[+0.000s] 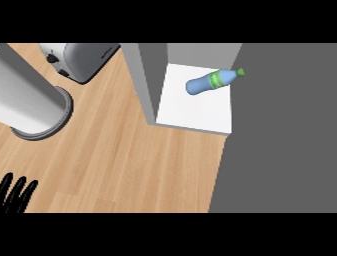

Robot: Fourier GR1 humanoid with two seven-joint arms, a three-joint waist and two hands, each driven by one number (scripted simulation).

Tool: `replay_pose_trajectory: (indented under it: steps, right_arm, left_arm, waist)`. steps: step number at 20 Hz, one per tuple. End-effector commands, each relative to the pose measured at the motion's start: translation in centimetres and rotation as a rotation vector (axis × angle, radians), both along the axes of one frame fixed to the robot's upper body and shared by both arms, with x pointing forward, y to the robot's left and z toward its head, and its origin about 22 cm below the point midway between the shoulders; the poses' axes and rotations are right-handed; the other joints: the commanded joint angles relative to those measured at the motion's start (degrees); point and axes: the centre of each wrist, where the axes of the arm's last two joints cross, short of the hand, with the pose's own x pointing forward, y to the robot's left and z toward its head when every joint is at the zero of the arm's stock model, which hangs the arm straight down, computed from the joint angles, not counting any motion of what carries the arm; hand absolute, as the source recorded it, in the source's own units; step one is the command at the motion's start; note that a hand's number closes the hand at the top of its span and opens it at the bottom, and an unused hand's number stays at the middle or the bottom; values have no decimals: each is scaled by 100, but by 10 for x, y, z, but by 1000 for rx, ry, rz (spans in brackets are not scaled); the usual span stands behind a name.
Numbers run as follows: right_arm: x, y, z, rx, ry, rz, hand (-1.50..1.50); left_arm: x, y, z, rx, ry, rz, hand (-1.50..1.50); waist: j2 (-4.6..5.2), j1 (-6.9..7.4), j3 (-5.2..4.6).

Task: Pick up the bottled water, place it into the cabinet and close the cabinet

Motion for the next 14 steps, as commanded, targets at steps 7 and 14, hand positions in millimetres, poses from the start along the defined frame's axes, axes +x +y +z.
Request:
replay_pose_trajectory:
  steps: [7, 14]
  right_arm:
    - [13, 26, 4, -105, 15, 117, 150]
    - [27, 29, -2, -55, 66, 29, 150]
  left_arm:
    - [8, 23, 9, 23, -27, -21, -150]
    - [10, 30, 18, 31, -49, -43, -150]
  waist:
    - [82, 190, -37]
    - [154, 314, -32]
